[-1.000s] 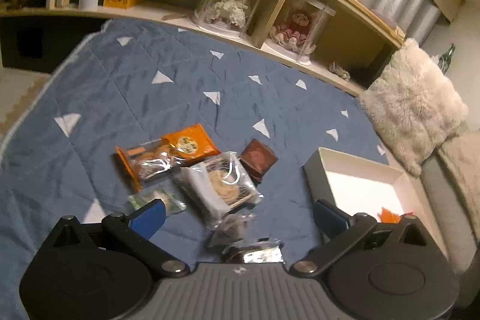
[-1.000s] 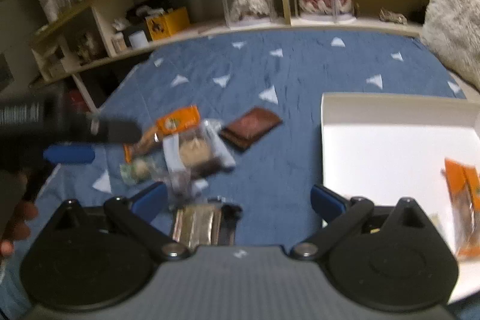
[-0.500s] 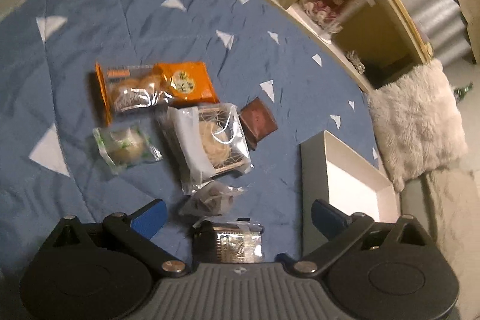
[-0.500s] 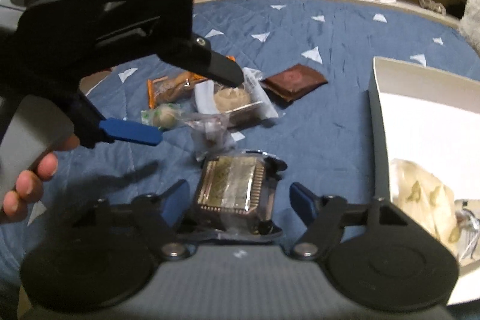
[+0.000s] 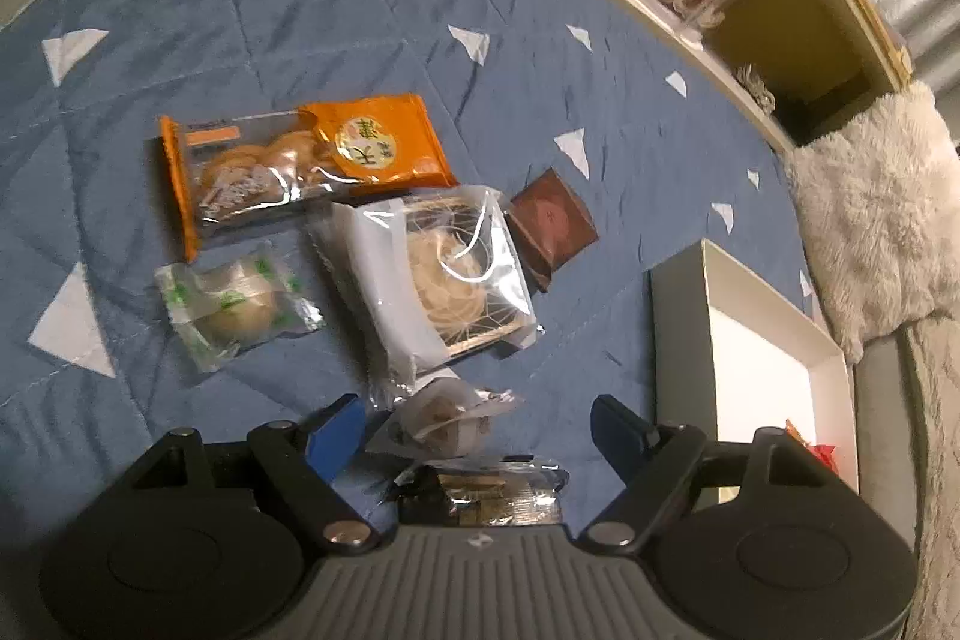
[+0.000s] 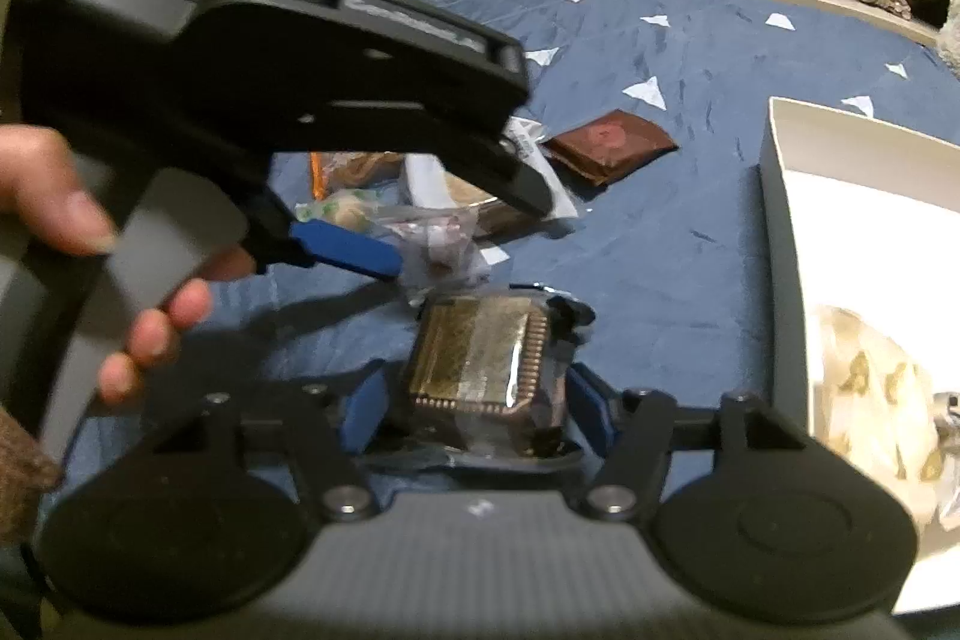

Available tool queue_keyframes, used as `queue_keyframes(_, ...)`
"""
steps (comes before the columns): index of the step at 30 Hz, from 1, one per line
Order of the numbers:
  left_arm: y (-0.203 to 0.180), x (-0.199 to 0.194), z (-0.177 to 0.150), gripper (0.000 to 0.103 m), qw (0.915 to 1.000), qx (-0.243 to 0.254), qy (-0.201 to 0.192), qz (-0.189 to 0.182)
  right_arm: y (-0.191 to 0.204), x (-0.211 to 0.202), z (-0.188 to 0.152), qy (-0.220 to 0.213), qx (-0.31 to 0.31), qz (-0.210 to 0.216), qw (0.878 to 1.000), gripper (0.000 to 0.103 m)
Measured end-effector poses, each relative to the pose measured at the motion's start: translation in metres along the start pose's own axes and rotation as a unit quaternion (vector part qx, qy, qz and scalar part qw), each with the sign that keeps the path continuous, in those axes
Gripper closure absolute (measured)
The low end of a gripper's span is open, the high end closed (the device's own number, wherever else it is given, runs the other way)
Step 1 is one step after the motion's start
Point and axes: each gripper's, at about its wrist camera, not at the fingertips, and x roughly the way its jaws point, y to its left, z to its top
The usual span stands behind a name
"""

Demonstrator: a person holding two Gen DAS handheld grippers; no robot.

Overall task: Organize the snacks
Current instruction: 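Close right tool on gold foil-wrapped square cake while left tool approaches small clear packet, then hold foil cake in right tool while left tool grasps small clear brown-candy packet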

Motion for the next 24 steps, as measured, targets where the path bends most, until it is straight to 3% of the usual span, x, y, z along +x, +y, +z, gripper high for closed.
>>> queue_keyframes(2, -0.001, 0.005, 0.0, 0.024, 1.0, 0.007, 0.004, 0.006, -0.003, 0.002, 0.001, 0.002, 0.006, 0.007, 1.0, 0.037)
queue_keyframes(7, 0.005, 0.008, 0.0, 0.048, 0.9996, 0.013, 0.01, 0.024, -0.007, 0.0, 0.002, 0.006, 0.011, 0.014, 1.0, 0.04)
queue_keyframes(9, 0.006, 0.007, 0.0, 0.053, 0.9993, 0.018, 0.008, 0.03, -0.008, -0.002, 0.003, 0.009, 0.01, 0.015, 1.0, 0.041)
queue_keyframes(18, 0.003, -0.014, -0.004, 0.058, 0.9971, 0.061, -0.005, 0.046, -0.018, -0.011, -0.003, 0.024, 0.031, 0.031, 0.999, 0.043)
queue_keyframes(24, 0.006, -0.026, -0.021, 0.058, 0.9925, 0.099, 0.011, 0.071, -0.022, -0.025, -0.012, 0.038, 0.035, 0.034, 0.998, 0.043)
